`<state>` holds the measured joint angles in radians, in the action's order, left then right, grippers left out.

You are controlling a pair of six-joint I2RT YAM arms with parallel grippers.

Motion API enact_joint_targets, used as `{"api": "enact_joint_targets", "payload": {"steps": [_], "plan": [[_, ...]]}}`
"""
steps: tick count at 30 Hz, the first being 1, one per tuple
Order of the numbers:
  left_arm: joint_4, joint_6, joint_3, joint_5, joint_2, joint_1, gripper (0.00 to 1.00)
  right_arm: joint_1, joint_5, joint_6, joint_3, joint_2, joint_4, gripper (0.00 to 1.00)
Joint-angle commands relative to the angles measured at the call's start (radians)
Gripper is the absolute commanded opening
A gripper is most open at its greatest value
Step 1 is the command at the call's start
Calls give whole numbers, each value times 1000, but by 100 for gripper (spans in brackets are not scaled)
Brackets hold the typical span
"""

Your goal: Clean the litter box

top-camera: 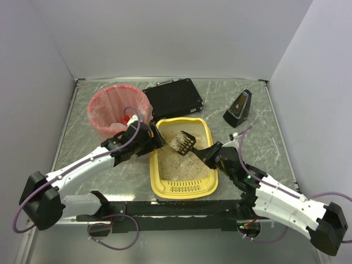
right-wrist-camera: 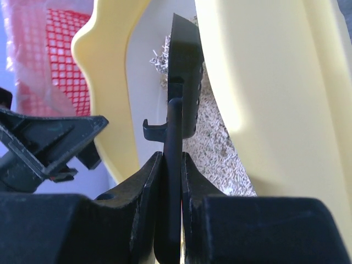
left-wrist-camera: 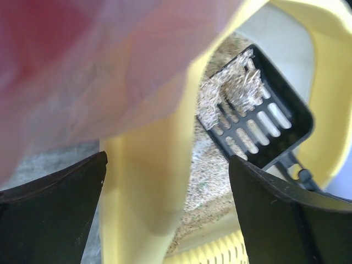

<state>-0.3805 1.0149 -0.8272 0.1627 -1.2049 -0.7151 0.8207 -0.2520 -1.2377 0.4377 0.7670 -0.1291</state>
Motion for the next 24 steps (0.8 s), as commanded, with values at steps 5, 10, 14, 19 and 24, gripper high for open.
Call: {"api": "enact_joint_targets", "payload": {"steps": [5, 10, 14, 19, 24], "plan": [[22, -19, -69, -26, 103, -3, 97, 5, 30, -3, -74, -228, 62, 0], [22, -35, -98, -52, 114, -3, 97, 5, 27, -3, -73, -328, 29, 0], [9, -42, -115, -58, 122, -3, 97, 5, 37, -51, -96, -389, 11, 0], [12, -41, -110, -68, 140, -3, 97, 5, 50, -147, -181, -472, 19, 0], [11, -39, -102, -63, 160, -3, 97, 3, 13, -83, -115, -384, 60, 0]]}}
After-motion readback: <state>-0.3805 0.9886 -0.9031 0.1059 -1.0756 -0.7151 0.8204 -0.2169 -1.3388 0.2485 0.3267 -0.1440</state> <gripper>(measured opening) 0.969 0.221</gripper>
